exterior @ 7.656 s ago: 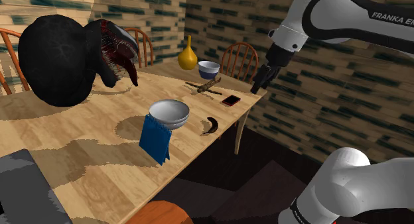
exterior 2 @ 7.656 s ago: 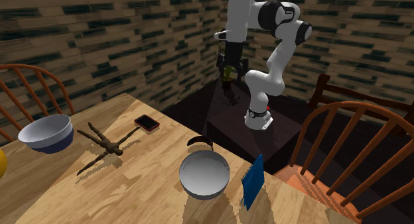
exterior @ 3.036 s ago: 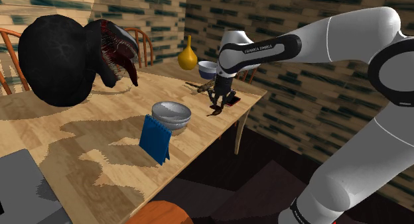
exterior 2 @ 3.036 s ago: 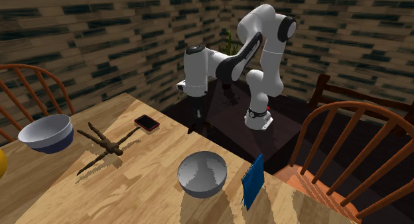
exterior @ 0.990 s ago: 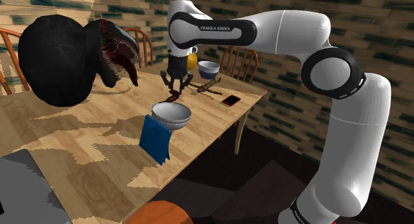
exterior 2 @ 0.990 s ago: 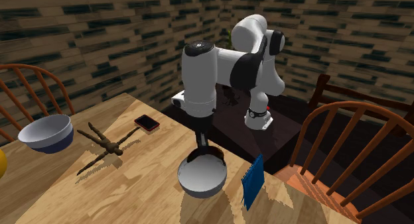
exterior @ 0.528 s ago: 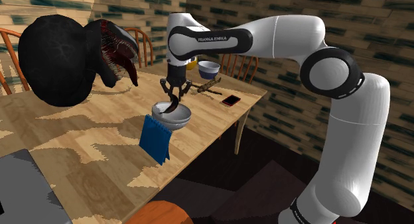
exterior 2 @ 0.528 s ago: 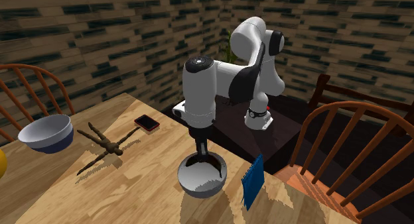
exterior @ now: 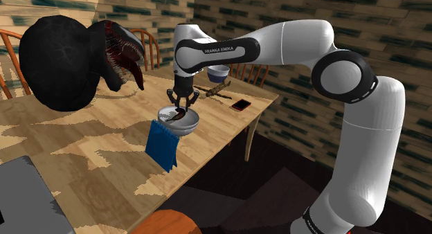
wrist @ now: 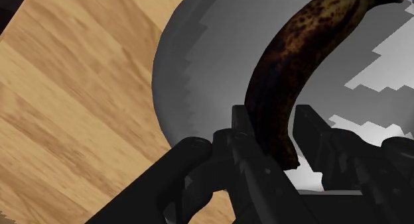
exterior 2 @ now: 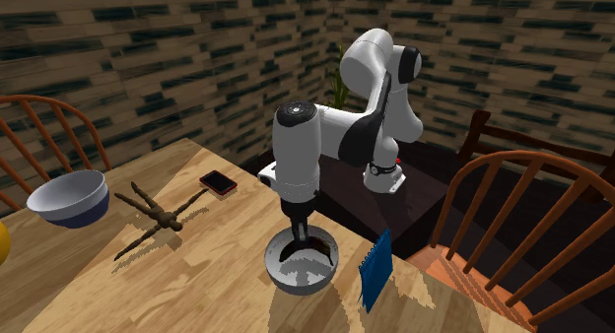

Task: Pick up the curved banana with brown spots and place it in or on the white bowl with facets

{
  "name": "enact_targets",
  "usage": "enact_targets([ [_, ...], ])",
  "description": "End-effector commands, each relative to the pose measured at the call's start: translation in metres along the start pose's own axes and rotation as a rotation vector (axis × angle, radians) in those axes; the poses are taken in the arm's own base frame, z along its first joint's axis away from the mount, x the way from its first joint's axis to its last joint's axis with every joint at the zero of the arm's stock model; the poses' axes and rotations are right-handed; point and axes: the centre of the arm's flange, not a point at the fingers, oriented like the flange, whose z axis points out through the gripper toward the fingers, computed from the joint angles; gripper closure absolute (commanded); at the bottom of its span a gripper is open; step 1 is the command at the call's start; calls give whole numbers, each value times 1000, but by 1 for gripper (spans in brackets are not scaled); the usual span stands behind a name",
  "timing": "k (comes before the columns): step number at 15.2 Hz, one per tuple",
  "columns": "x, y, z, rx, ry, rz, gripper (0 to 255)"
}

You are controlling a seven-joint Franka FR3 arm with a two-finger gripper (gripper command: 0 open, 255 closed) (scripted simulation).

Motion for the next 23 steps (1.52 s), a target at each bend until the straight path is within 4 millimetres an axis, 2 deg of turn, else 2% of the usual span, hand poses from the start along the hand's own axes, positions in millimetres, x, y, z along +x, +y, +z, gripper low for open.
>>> enact_targets([
  [1,0,0,2,-2,-2,0,255],
  [5,0,0,2,-2,-2,0,255],
  [6,-1,0,2,-2,-2,0,0],
  [11,0,0,2,-2,-2,0,0],
  [15,0,0,-48,-2,-2,0,0],
  [23,0,0,-48,-2,-2,0,0],
])
